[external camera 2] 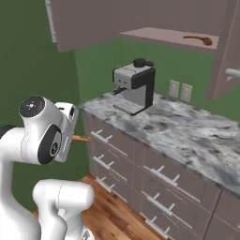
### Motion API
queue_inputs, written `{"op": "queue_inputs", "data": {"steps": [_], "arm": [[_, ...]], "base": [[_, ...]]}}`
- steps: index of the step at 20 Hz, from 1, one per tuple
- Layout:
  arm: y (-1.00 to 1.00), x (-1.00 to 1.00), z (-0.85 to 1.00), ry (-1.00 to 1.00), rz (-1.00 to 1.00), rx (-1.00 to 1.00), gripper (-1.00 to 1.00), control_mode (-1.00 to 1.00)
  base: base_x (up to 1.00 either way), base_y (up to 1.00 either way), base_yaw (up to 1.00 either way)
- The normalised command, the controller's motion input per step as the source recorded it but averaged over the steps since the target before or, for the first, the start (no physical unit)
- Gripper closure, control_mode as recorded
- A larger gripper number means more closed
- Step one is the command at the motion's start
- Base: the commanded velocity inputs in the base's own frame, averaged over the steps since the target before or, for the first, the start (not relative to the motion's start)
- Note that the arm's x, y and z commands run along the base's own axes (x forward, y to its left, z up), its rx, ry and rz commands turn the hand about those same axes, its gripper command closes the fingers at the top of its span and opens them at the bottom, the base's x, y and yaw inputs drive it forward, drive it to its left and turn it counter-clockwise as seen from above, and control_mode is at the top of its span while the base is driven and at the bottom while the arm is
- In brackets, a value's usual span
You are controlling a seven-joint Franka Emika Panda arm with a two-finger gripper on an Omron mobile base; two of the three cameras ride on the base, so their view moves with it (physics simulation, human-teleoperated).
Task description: Organize the utensils by type. Pick up the wooden spoons from the counter and place them in the open cabinet. Then pick up the metallic utensils from the counter and place them in the open drawer.
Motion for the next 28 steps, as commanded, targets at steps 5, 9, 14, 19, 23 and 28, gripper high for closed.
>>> {"op": "queue_inputs", "data": {"steps": [5,9,14,19,23,28], "arm": [[0.00,0.00,0.00,0.00,0.00,0.00,1.00,1.00],[0.00,0.00,0.00,0.00,0.00,0.00,1.00,1.00],[0.00,0.00,0.00,0.00,0.00,0.00,1.00,1.00],[0.00,0.00,0.00,0.00,0.00,0.00,1.00,1.00],[0.00,0.00,0.00,0.00,0.00,0.00,1.00,1.00],[0.00,0.00,0.00,0.00,0.00,0.00,1.00,1.00]], "base": [[0.45,0.32,-0.62],[0.72,0.22,-0.46],[0.56,0.07,-0.36],[0.67,0.22,-0.39],[0.68,0.21,-0.26],[0.46,0.26,-0.18]]}}
